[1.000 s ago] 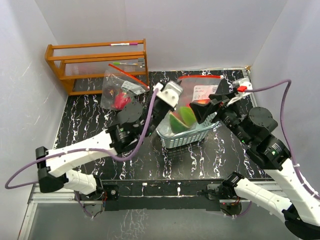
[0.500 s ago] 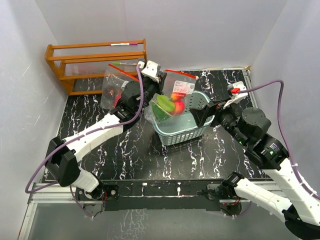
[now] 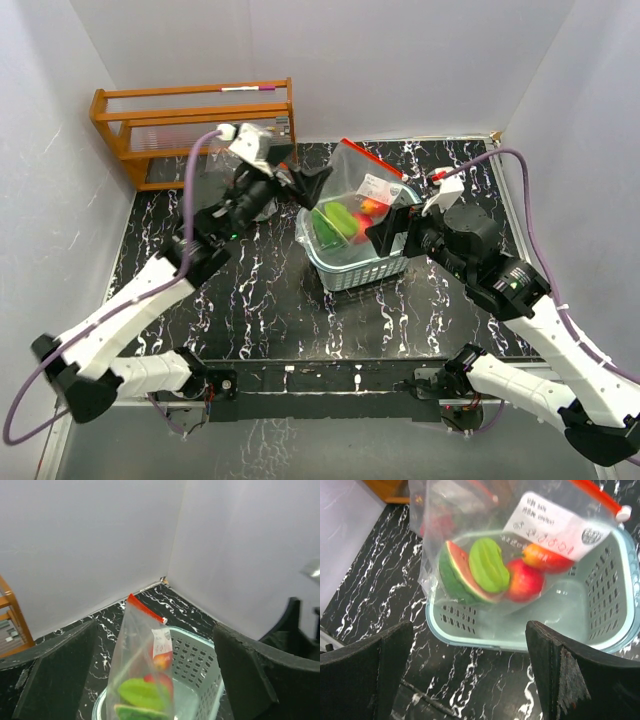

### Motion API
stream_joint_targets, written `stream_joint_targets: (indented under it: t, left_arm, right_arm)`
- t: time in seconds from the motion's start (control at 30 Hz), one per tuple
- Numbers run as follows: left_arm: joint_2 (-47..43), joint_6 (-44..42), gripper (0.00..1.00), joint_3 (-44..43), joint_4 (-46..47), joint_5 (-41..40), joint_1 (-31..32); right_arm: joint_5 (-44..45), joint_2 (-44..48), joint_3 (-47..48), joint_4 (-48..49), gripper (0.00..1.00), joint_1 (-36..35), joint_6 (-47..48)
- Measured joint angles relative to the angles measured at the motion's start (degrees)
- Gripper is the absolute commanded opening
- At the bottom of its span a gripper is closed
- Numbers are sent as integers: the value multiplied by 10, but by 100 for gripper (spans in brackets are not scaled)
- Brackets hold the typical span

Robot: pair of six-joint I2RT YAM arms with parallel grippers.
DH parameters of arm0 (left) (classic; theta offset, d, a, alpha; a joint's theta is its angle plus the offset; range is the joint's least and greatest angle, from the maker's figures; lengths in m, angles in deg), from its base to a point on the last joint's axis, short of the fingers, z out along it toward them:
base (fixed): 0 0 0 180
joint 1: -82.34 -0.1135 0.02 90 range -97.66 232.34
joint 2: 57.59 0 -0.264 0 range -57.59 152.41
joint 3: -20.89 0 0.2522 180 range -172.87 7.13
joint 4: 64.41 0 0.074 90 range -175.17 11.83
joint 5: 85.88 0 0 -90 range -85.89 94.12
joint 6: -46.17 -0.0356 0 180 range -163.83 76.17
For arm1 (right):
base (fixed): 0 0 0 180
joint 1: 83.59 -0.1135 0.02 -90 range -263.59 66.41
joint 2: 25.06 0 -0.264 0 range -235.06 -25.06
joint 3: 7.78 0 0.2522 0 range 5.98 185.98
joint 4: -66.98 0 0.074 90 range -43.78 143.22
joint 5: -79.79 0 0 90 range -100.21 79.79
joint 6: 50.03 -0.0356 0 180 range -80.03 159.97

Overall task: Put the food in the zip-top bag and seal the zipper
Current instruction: Reset both arms

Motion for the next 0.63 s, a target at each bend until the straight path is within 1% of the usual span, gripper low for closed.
stream_joint_targets:
  t: [0.17, 0.33, 0.47, 0.63]
  left_arm:
    - [-111, 6, 97, 1, -104, -7, -1]
    - [-200, 17, 97, 21, -196, -30, -4]
    - [-226, 23, 97, 41, -265, -49, -4]
    - [-224, 22, 97, 64, -320, -60, -4]
  right_arm:
    - [1, 10, -23, -27, 99, 0, -61]
    - [55, 31, -57, -46, 99, 0, -149]
    - [90, 25, -58, -57, 99, 0, -191]
    - [96, 13, -67, -46, 98, 0, -196]
